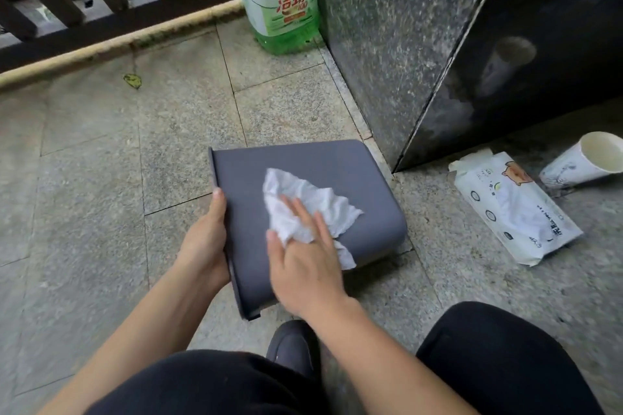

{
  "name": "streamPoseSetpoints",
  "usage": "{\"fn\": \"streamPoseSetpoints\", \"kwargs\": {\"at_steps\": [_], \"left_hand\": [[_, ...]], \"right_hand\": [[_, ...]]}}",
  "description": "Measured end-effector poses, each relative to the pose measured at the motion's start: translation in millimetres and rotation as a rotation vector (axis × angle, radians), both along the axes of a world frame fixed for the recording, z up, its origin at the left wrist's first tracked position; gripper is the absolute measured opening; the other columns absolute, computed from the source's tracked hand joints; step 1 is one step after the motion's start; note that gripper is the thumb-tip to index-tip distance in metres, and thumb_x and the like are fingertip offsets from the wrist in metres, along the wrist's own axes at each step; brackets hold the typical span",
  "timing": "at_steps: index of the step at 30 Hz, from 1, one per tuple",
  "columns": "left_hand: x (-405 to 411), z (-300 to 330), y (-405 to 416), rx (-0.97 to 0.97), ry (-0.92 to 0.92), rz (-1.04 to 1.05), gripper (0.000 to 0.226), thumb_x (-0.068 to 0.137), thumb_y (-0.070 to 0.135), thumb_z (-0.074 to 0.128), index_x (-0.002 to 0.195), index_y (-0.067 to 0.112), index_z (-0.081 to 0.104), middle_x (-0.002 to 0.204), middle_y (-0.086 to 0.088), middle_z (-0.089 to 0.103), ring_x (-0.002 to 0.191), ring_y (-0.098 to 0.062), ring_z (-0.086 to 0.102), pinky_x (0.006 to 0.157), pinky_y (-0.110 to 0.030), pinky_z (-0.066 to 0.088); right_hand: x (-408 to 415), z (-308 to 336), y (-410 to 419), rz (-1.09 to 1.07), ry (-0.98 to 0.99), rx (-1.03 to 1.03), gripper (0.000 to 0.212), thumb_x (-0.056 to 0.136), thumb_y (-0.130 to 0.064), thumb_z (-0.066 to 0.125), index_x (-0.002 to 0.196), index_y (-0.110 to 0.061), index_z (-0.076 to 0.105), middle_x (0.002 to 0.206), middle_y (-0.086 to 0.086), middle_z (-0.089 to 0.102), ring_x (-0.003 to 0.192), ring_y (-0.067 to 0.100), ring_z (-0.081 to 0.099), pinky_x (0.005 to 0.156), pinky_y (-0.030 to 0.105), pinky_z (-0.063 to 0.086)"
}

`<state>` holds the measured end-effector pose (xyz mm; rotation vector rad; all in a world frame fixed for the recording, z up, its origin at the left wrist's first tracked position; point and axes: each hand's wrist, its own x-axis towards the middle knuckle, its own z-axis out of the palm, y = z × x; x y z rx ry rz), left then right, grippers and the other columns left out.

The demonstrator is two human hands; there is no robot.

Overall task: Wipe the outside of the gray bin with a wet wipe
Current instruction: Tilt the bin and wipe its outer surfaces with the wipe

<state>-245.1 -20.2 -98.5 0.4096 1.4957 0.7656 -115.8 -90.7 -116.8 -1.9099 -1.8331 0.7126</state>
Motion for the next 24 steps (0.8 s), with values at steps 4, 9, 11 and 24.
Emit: {"fn": "streamPoseSetpoints", "kwargs": {"at_steps": [4, 9, 11, 24], "left_hand": [[-2, 2, 0, -0.076, -0.105, 0.038, 0.05, 0.1, 0.054, 0.048, 0.128, 0.016, 0.065, 0.116, -0.007, 0.077, 0.099, -0.024, 0.076, 0.063, -0.039, 0.061], [2, 22, 23, -0.061, -0.128, -0.207, 0.061, 0.097, 0.066, 0.042, 0.134, 0.024, 0.065, 0.121, -0.003, 0.076, 0.107, -0.023, 0.074, 0.079, -0.041, 0.058], [7, 34, 37, -0.051, -0.108, -0.337, 0.069, 0.088, 0.079, 0.043, 0.118, 0.026, 0.076, 0.115, 0.001, 0.075, 0.106, -0.023, 0.072, 0.084, -0.041, 0.055], [79, 65, 96, 0.068, 0.351, -0.245, 0.079, 0.084, 0.079, 0.05, 0.138, 0.021, 0.054, 0.126, 0.002, 0.066, 0.095, -0.015, 0.065, 0.082, -0.032, 0.049]], "right_hand": [[41, -26, 12, -0.378, -0.122, -0.107, 0.076, 0.1, -0.044, 0.012, 0.111, 0.003, 0.071, 0.159, 0.001, 0.036, 0.152, 0.008, 0.002, 0.123, 0.041, 0.005], [54, -29, 15, -0.521, 0.061, -0.197, 0.07, 0.103, -0.041, 0.019, 0.117, 0.008, 0.066, 0.16, 0.004, 0.034, 0.152, 0.01, 0.005, 0.124, 0.04, 0.006], [63, -27, 19, -0.504, 0.072, -0.21, 0.067, 0.105, -0.04, 0.02, 0.121, 0.009, 0.063, 0.159, 0.005, 0.036, 0.152, 0.013, 0.006, 0.124, 0.039, 0.006], [77, 14, 26, -0.811, 0.51, -0.266, 0.057, 0.104, -0.038, 0.023, 0.096, 0.0, 0.064, 0.115, 0.022, 0.065, 0.114, 0.04, 0.053, 0.084, 0.036, 0.034]]}}
